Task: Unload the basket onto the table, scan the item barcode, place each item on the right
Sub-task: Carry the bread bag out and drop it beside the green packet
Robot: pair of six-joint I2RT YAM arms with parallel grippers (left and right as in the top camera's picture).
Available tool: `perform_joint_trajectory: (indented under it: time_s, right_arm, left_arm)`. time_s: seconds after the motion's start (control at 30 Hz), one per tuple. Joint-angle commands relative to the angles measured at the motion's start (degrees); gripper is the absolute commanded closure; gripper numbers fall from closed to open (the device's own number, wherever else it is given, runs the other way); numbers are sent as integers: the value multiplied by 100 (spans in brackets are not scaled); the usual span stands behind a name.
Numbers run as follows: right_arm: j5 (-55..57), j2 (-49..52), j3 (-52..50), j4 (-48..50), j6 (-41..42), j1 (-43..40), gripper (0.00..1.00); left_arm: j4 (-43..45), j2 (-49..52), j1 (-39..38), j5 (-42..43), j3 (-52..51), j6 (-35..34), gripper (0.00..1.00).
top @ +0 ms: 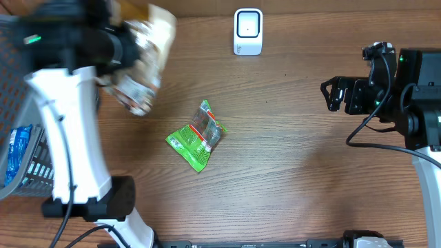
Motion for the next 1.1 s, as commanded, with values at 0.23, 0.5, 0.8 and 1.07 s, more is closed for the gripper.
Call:
perform_joint_trajectory:
  time_s: [0.23,0.5,0.8,1.07]
  right_arm:
    - [-33,-13,144,-42,17,4,0]
    - [-33,-13,144,-83,17,4,0]
    - [-35,-13,144,-79,17,4,0]
    - [-33,-13,144,-76,15,4,0]
  left_arm:
    - [1471,-22,-1233,-35,-3882,-623,96]
    - [2422,-22,-1609,24,-5296,-879,13]
    - [1167,-44,-964,-162,-1388,-258,7]
    - [81,-44,695,-905,1237,-260,1]
